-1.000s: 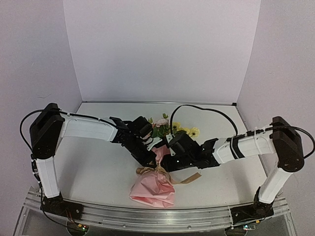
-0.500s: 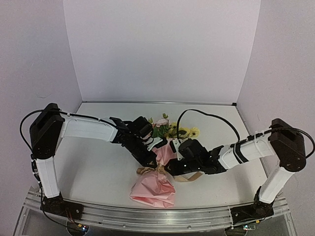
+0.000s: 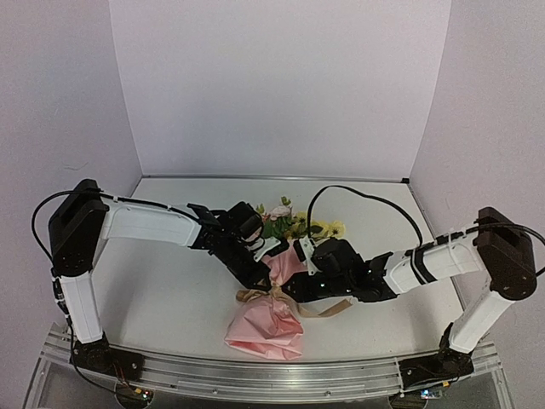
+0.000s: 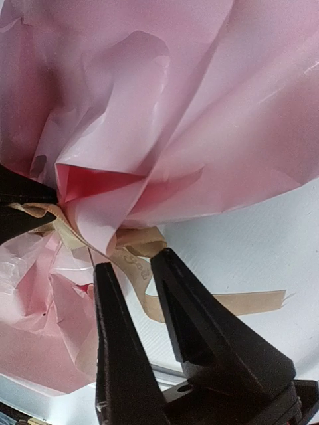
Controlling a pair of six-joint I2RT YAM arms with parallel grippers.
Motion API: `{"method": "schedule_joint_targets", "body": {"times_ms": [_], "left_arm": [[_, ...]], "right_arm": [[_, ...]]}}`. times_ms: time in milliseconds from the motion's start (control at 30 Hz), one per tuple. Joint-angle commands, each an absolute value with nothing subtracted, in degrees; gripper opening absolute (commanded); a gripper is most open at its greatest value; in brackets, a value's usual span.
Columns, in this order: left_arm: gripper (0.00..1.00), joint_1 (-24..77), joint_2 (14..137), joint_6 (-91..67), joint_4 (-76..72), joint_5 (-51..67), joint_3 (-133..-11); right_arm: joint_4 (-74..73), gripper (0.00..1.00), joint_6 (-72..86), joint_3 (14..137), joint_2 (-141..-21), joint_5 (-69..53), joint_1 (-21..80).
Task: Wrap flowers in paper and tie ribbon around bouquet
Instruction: Cross the half-tied ribbon over the folded bouquet.
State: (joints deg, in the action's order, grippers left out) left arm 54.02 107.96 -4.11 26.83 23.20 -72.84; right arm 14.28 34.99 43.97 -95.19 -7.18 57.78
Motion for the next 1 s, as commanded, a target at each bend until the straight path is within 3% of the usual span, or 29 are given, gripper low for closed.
{"method": "schedule_joint_targets", "body": {"times_ms": [0, 700, 967], "left_arm": [[0.0, 54.3, 103.4, -1.3, 23.7, 21.8, -71.3], [0.0, 55.0, 97.9, 6.1, 18.5, 17.1, -65.5], [0.0, 55.0, 98.0, 6.4, 18.3, 15.9, -65.0]], "right_arm": [[15.9, 0.29, 35.4, 43.0, -92.5, -3.3, 57.2], [11.7, 0.25, 29.5, 53.2, -99.7, -5.2, 58.0], [12.3, 0.25, 30.0, 49.8, -98.2, -3.8, 58.0]]}}
